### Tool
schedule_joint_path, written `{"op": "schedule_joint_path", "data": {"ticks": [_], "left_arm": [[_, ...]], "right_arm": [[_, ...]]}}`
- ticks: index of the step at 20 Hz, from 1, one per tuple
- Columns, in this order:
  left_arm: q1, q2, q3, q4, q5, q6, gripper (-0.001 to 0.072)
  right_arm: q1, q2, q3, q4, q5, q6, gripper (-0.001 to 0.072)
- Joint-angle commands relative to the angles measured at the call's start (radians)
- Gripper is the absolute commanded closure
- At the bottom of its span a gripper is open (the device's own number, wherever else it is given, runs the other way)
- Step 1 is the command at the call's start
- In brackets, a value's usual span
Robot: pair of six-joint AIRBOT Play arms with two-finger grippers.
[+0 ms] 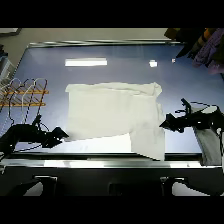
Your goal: Fold the clothes and pants, and hang the long-sleeved shirts on hangers.
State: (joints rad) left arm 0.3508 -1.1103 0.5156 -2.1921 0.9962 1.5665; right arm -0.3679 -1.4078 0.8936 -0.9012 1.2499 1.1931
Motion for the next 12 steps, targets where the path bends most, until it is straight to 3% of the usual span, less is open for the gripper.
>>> {"op": "schedule_joint_path", "data": {"ticks": [1, 2, 4, 6, 7, 8, 12], "left_arm": [[-0.039, -0.060, -0.002, -0.008, -0.037, 0.000, 0.0179], [-0.040, -0.070, -0.002, -0.008, -0.045, -0.005, 0.0251], [-0.038, -0.070, 0.000, -0.008, -0.066, -0.006, 0.0469], [-0.034, -0.070, 0.003, -0.008, -0.069, -0.006, 0.0473], [-0.032, -0.070, 0.003, -0.007, -0.069, -0.006, 0.0529], [-0.032, -0.070, 0.003, -0.008, -0.069, -0.006, 0.0662], [-0.032, -0.061, 0.032, -0.008, -0.064, -0.002, 0.0689]], "right_arm": [[0.001, 0.001, 0.000, 0.000, 0.018, 0.000, 0.0679], [0.001, 0.001, 0.000, 0.000, 0.026, 0.000, 0.0679], [0.001, 0.002, 0.000, -0.001, 0.042, -0.005, 0.0679], [0.001, 0.014, 0.000, -0.001, 0.038, -0.005, 0.0679], [0.001, 0.028, 0.000, 0.000, 0.032, -0.008, 0.0680], [0.001, 0.046, 0.000, 0.000, 0.031, -0.015, 0.0680], [0.001, 0.148, 0.000, 0.082, 0.031, -0.065, 0.0681]]}}
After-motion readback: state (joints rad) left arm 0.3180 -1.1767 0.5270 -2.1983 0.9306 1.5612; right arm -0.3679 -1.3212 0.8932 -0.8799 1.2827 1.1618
